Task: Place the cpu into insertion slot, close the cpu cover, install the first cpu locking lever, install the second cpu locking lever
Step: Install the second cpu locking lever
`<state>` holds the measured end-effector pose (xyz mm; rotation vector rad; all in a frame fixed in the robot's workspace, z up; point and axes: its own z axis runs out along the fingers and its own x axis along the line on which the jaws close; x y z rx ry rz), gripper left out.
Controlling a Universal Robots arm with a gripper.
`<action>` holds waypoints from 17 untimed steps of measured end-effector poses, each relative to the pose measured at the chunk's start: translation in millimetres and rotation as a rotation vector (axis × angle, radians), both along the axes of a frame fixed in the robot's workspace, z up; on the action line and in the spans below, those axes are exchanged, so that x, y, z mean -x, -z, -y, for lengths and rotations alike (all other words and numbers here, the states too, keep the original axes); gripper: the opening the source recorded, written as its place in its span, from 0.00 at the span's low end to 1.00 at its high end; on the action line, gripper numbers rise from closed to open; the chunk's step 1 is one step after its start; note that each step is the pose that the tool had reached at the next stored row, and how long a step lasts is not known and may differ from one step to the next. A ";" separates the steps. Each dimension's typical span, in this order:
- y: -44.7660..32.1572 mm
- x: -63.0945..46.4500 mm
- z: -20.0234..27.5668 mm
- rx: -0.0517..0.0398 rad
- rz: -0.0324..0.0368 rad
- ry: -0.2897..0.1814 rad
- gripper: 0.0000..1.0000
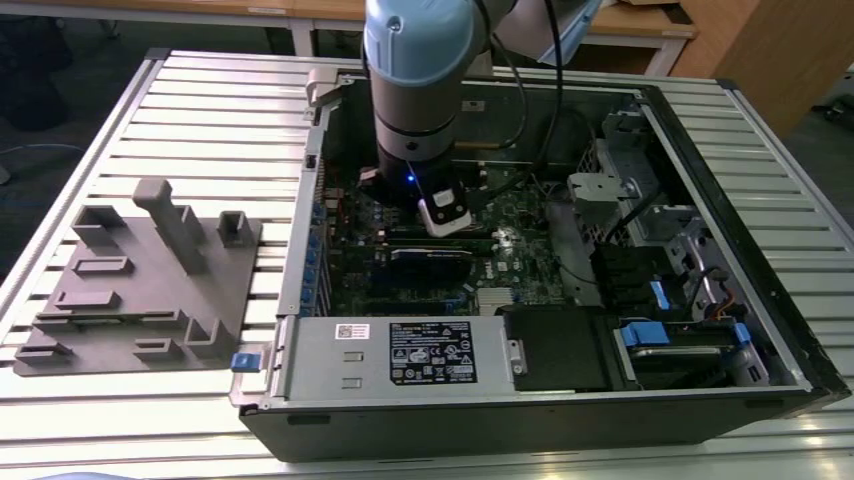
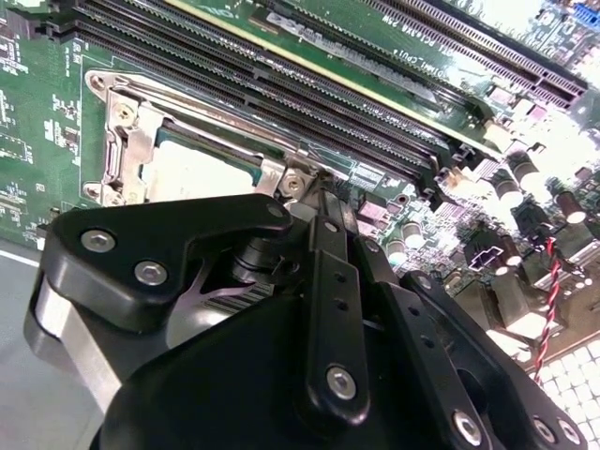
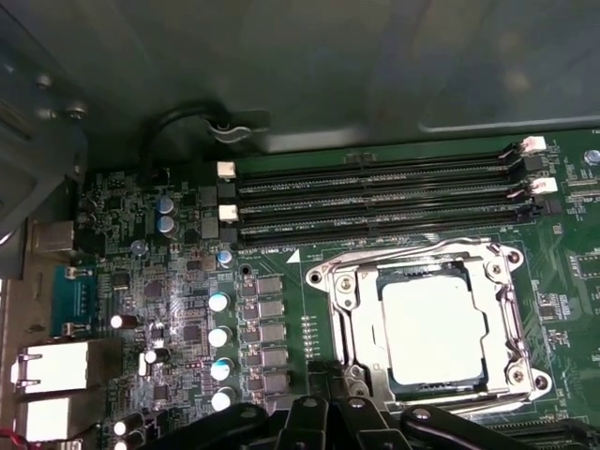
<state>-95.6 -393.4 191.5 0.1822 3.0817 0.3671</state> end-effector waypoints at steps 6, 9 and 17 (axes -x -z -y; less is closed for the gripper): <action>0.3 0.1 0.1 0.0132 0.0141 0.000 0.11; 0.5 0.1 0.1 0.0218 0.0221 0.000 0.11; -1.7 0.0 -0.1 0.0186 0.0256 0.000 0.11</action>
